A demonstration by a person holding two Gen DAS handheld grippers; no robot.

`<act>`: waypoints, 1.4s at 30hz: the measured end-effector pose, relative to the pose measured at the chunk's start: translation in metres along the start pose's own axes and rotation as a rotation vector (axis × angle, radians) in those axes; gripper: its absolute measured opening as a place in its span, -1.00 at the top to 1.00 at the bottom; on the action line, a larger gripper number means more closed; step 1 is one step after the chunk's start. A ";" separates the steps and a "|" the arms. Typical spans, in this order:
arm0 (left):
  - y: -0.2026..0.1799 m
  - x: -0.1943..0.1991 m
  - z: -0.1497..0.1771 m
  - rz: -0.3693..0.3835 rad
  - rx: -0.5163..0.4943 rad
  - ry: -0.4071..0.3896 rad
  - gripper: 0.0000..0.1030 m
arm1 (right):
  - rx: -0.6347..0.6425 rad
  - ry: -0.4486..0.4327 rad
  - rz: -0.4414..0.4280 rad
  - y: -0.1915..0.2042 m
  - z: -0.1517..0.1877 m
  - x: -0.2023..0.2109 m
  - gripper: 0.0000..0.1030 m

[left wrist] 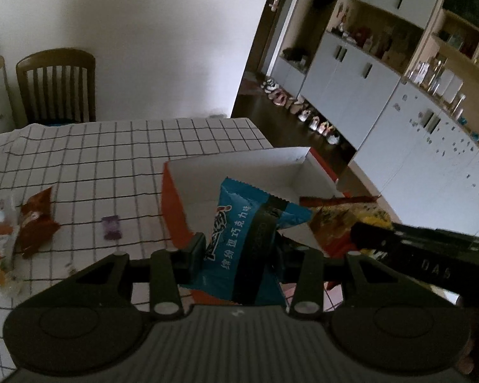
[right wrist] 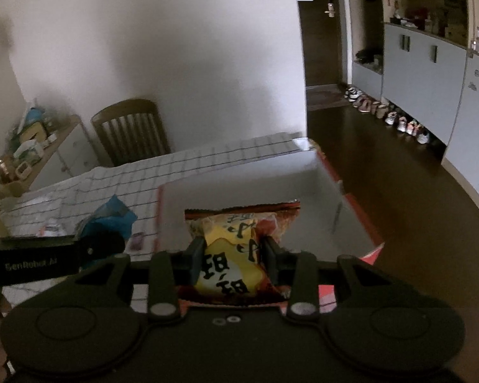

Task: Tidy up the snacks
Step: 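Carry both packets into the red box and open both grippers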

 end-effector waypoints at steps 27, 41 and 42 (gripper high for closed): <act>-0.009 -0.155 -0.010 -0.138 -0.080 0.274 0.18 | 0.116 0.174 -0.026 -0.041 -0.005 -0.127 0.29; -0.010 -0.172 0.004 -0.147 -0.091 0.340 0.01 | 0.127 0.214 -0.048 -0.049 0.003 -0.128 0.28; -0.011 -0.170 0.004 -0.147 -0.092 0.335 -0.16 | 0.124 0.215 -0.049 -0.049 0.003 -0.127 0.27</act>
Point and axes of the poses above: each gripper's, at about its wrist camera, not at the fingertips, and x roughly against the way its jaws point, y to its left, z to its underside, the point moved 6 cm from there along -x, roughly the way its jaws point, and after that the axes turned 5 degrees about z, right-handed, at the moved point
